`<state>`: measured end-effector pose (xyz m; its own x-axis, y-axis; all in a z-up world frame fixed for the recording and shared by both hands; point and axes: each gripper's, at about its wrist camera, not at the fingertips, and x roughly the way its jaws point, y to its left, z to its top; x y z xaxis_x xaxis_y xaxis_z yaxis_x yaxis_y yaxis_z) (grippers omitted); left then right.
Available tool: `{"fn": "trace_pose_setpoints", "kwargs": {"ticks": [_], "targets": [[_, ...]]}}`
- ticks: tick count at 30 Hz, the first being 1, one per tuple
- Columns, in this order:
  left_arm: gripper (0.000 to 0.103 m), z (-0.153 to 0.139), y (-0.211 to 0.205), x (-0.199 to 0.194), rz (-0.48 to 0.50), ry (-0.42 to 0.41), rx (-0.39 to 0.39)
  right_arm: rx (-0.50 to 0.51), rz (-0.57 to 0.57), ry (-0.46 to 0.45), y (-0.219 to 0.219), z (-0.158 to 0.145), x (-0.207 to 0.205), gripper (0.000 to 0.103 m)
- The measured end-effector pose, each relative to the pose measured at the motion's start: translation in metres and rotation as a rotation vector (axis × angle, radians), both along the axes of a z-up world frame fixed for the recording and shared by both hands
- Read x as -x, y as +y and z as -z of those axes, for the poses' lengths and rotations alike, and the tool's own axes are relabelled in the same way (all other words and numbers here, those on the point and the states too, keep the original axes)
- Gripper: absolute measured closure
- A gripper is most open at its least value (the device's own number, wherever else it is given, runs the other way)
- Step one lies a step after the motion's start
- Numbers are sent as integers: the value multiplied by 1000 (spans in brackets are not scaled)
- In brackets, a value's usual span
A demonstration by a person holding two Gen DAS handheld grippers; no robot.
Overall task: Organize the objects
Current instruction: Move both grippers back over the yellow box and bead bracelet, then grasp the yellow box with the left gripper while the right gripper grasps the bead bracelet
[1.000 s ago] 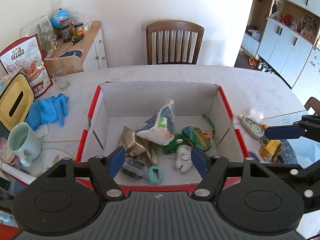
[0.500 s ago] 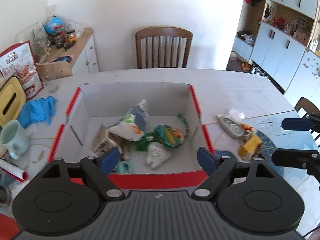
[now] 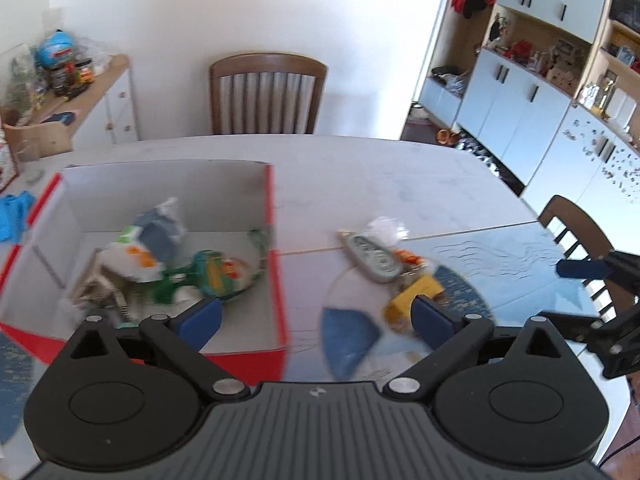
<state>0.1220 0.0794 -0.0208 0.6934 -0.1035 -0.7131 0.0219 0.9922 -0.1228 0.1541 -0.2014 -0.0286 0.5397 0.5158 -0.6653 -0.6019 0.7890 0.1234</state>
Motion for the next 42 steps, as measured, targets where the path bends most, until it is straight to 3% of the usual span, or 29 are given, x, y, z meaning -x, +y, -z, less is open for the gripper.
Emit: {"fn": "trace_pose_setpoints", "kwargs": {"ticks": [11, 23, 42], "targets": [[1, 43, -63, -40, 25, 28, -42, 74, -8, 27, -17, 48, -23, 10], [1, 76, -79, -64, -30, 64, -56, 150, -61, 74, 6, 108, -68, 38], [1, 95, -115, -91, -51, 130, -48, 147, -139, 82, 14, 126, -80, 89]]}}
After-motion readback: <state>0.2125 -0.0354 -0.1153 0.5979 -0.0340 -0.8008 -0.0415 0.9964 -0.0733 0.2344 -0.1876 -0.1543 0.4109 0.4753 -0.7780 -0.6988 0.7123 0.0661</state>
